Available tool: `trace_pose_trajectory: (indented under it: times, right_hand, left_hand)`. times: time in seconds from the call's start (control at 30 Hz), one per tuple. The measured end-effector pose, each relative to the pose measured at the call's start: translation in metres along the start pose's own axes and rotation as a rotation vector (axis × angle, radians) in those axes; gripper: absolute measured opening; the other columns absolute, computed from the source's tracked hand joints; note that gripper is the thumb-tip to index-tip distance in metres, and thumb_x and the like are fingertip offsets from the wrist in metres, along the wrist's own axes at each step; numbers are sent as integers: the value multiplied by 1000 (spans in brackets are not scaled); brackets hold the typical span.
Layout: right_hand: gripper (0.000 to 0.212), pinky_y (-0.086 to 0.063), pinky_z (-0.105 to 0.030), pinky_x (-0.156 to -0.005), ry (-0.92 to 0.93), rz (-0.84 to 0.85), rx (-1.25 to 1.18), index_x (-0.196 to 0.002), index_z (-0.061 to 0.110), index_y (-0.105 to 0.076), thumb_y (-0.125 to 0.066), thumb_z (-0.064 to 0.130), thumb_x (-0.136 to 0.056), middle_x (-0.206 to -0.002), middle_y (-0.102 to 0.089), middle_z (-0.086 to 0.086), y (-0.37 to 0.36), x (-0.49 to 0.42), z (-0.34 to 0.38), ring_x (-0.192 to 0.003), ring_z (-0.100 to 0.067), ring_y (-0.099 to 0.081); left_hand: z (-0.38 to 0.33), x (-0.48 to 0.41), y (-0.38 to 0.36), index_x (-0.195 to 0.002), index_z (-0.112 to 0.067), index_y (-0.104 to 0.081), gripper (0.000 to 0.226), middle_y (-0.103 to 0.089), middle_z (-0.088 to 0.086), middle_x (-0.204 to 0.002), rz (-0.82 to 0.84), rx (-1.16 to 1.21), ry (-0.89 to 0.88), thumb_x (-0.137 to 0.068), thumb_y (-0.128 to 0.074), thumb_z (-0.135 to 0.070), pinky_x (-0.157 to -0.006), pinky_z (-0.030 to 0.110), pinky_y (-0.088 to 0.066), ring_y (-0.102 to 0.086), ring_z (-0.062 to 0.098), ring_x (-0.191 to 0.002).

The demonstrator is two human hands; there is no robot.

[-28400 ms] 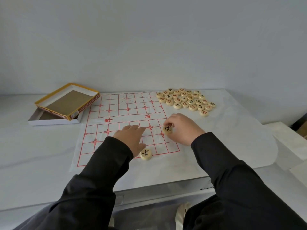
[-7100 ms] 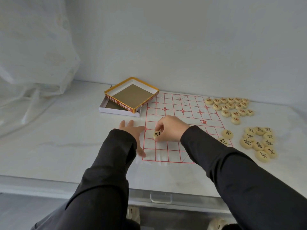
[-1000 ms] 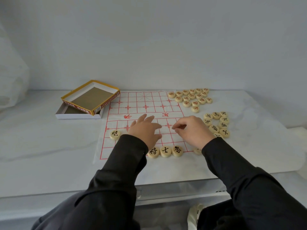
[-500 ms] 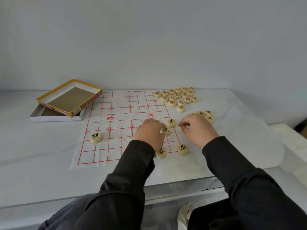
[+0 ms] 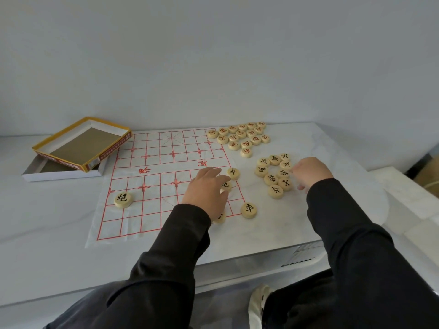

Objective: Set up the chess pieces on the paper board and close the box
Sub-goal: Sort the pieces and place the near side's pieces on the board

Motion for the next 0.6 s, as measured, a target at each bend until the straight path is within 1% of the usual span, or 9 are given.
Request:
trace_pose_trajectory:
  times: [0.07,0.13,0.17,0.27,0.37,0.43,0.5,0.53,0.6]
  right_hand:
    - [23,-53,-36,-76,-35,93,-127,-110,-4,-58,-47,5,-92,-103,-66,-22,1,0,-4,-86,-32,-63]
    - [29,-52,-32,-63,-18,160,-216,-118,-6,-55,-46,4,-93,-111,-63,-25,-1,2,-3,-81,-29,-60]
    - [30,-52,-32,-62,-9,183,-222,-120,-6,-55,-45,3,-93,-108,-63,-24,-3,2,-2,-81,-29,-60]
    - [29,-55,-39,-79,-30,224,-230,-117,-4,-57,-42,4,-93,-95,-65,-19,-5,2,1,-89,-34,-65]
    - [31,-53,-35,-73,27,96,-248,-118,-2,-58,-42,4,-92,-105,-63,-20,0,-2,0,-91,-30,-60]
    - [34,-47,-37,-90,102,-78,-145,-119,2,-59,-40,1,-91,-118,-60,-17,2,-5,-2,-107,-33,-56]
    - [35,-42,-34,-95,217,-160,-136,-118,6,-61,-41,0,-90,-124,-58,-12,-2,-4,3,-115,-31,-53]
    - [33,-42,-33,-92,289,-166,-135,-113,9,-64,-42,1,-89,-121,-60,-11,-7,-5,6,-113,-30,-53]
    - [21,-45,-34,-81,393,-185,-38,-88,14,-68,-48,14,-90,-100,-63,-9,-21,-5,14,-101,-29,-55]
  left_hand:
    - [-1,0,0,-139,-27,-40,43,-28,-4,-151,6,-1,1,-97,-45,-27,-114,35,-17,-15,17,-141]
    - [-1,0,0,-139,-27,-40,43,-27,-4,-152,7,1,6,-97,-45,-27,-115,35,-17,-15,17,-142]
    - [-1,0,1,-139,-27,-40,43,-27,-4,-152,8,1,6,-96,-45,-27,-115,35,-17,-15,18,-142]
    - [-2,0,1,-139,-27,-40,43,-27,-4,-152,11,-7,6,-96,-46,-28,-115,36,-17,-15,18,-142]
    - [-3,0,1,-139,-27,-39,44,-27,-4,-152,5,-13,6,-96,-46,-28,-115,36,-17,-15,18,-142]
    - [-4,1,1,-140,-27,-39,44,-27,-4,-152,1,-14,7,-96,-45,-28,-115,36,-17,-15,18,-142]
    - [-5,1,0,-140,-27,-39,44,-27,-3,-152,1,-19,5,-96,-45,-27,-115,36,-18,-15,18,-142]
    - [-6,2,0,-140,-27,-38,44,-27,-3,-152,5,-23,3,-96,-45,-27,-115,36,-18,-15,18,-142]
    - [-8,2,-2,-141,-27,-38,44,-26,-2,-152,13,-36,-2,-97,-44,-27,-115,36,-18,-15,19,-142]
Point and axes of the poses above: each hand's wrist, its own x-axis away from the middle knuckle, its own y-axis out of the back of the hand, z = x × y, the point moved 1 cm from there along -x, towards the middle knuckle
